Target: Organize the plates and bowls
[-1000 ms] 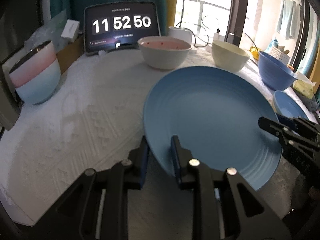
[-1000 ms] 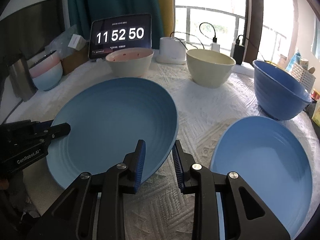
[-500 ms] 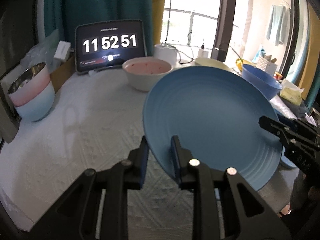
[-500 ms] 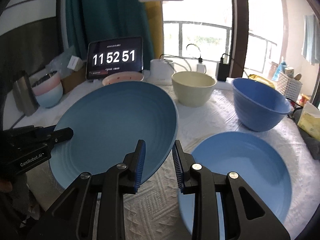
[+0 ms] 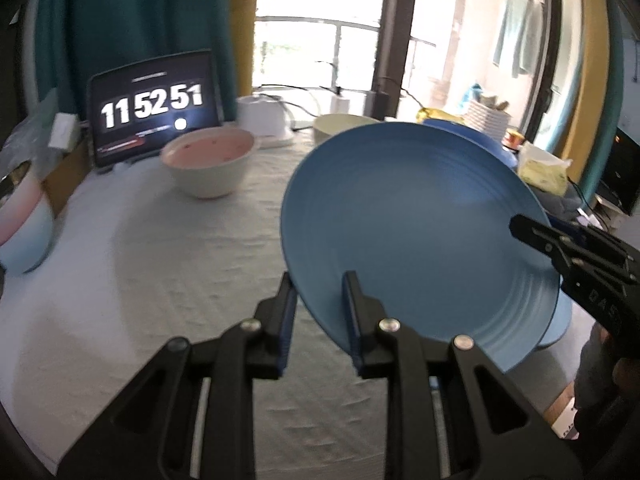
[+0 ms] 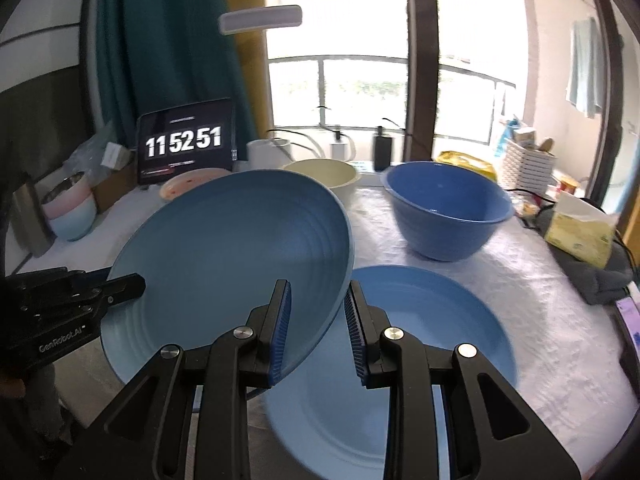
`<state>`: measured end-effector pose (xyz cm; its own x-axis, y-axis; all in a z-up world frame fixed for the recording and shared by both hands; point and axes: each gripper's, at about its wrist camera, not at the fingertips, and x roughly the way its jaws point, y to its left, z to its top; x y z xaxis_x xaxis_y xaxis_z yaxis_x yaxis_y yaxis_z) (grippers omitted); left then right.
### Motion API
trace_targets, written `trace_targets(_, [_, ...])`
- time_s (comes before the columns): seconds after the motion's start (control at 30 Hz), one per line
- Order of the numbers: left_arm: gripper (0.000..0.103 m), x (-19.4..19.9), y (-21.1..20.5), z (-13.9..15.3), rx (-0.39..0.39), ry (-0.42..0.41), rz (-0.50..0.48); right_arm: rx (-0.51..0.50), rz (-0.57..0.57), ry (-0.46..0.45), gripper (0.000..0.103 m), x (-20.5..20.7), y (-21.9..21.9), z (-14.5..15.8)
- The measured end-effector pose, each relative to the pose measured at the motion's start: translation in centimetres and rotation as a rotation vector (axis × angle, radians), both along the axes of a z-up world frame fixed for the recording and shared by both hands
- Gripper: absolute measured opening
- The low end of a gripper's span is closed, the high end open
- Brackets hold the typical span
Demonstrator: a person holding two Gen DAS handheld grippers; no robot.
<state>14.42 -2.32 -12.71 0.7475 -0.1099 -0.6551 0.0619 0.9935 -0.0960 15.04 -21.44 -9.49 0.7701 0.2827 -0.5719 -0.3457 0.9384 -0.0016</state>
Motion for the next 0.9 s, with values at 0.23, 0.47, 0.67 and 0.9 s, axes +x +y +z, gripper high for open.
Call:
trace_targets(0.23, [0.023, 1.1, -4.2, -0.6, 0.005, 0.026, -0.085, -0.005, -0.080, 0.006, 0.030, 0.3, -4.0, -0.5])
trace_targets(0.47, [0.024, 2.0, -7.1, -1.3, 0.015, 0.045, -0.138, -0.007, -0.135, 0.024, 0.030, 0.6, -7.3, -1.6])
trace_targets(0.67, [0.024, 2.8, -8.7, -1.5, 0.018, 0.056, -0.170, -0.012, -0.165, 0.039, 0.030, 0.7, -9.2, -2.1])
trace_targets(0.9, [0.024, 3.0, -10.6, -1.9, 0.036, 0.068, -0.215, -0.013, -0.197, 0.067, 0.030, 1.0, -11.0, -2.8])
